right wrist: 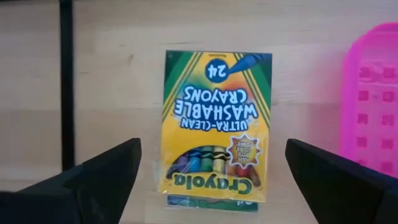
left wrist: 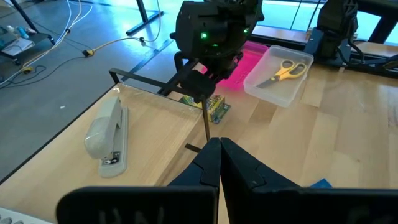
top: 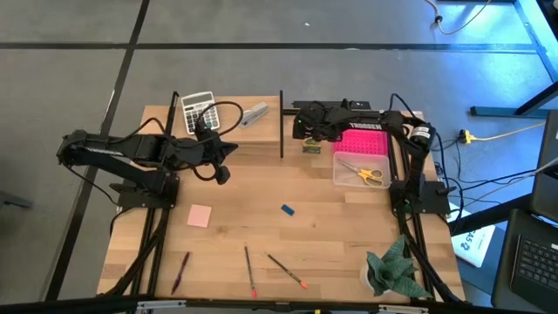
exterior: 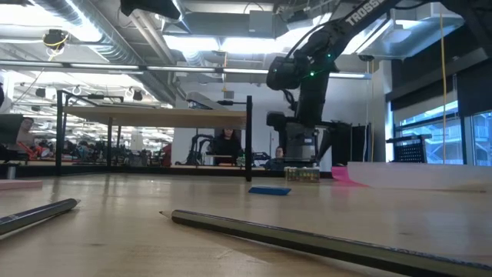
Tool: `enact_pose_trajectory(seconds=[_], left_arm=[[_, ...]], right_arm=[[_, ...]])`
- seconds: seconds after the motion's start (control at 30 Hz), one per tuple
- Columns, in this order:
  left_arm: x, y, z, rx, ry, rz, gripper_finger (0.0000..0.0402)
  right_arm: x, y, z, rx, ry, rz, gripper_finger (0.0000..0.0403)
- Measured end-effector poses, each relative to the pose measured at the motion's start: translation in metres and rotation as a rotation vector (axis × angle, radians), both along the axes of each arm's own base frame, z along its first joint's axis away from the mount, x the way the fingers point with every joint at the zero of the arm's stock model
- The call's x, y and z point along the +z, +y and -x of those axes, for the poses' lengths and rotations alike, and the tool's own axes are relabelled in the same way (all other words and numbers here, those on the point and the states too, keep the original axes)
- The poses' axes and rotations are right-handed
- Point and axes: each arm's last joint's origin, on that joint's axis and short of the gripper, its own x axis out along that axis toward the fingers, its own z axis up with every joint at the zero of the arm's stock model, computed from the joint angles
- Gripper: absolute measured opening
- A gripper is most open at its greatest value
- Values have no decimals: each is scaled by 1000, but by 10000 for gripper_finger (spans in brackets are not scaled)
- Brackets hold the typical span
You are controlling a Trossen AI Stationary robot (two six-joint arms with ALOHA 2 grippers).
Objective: Pack school essentials
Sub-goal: Put the yellow crayon box into the pink supply box
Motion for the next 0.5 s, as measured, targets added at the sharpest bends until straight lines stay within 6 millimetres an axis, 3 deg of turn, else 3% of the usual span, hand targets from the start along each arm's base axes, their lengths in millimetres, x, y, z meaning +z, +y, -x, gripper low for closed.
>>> enact_pose_trajectory(seconds=[0.2, 0.5], left_arm=[[0, 0, 0, 0, 0, 0, 0], [0, 0, 0, 0, 0, 0, 0]], right_arm=[[-12, -1, -2, -14, 15, -23, 400], [-12, -2, -4, -27, -1, -6, 400]])
